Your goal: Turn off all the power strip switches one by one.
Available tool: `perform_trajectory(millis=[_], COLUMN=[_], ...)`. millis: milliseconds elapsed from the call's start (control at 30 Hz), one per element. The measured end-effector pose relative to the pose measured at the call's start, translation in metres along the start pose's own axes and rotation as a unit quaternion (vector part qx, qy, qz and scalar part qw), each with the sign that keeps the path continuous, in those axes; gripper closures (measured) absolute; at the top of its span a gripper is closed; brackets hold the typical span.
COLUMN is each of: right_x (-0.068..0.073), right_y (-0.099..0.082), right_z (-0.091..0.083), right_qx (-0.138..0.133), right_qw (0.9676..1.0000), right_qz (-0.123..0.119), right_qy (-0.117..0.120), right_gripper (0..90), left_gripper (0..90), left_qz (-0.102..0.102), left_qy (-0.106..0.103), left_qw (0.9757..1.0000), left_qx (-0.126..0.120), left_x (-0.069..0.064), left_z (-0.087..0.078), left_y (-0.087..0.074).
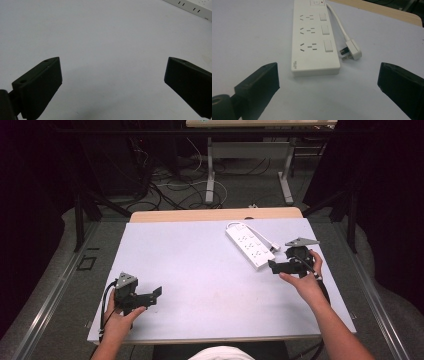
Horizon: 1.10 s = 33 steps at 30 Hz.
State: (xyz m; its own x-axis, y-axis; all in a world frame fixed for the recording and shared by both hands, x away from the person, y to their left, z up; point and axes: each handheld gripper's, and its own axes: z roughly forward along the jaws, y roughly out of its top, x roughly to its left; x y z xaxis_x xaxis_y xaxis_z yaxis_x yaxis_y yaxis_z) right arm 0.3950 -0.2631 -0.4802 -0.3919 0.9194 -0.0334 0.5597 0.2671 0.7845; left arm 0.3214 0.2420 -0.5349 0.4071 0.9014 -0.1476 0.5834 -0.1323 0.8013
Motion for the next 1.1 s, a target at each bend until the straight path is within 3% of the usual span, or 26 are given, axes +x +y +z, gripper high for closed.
perform_trajectory(millis=[800,1100], right_x=[0.001,-0.001], right_y=[0.052,0.069], right_z=[0.028,0.04], right_qx=[0.004,0.005], right_qw=[0.9992,0.9987], right_qz=[-0.039,-0.048], right_qy=[0.004,0.014], right_gripper=[15.3,23.9], left_gripper=[1.6,1.6], left_qz=[-0.004,-0.005], left_qy=[0.0,0.0], left_qw=[1.0,1.0], left_qx=[-0.002,-0.001], left_x=[0.001,0.002], left_z=[0.0,0.001], left_y=[-0.001,0.0])
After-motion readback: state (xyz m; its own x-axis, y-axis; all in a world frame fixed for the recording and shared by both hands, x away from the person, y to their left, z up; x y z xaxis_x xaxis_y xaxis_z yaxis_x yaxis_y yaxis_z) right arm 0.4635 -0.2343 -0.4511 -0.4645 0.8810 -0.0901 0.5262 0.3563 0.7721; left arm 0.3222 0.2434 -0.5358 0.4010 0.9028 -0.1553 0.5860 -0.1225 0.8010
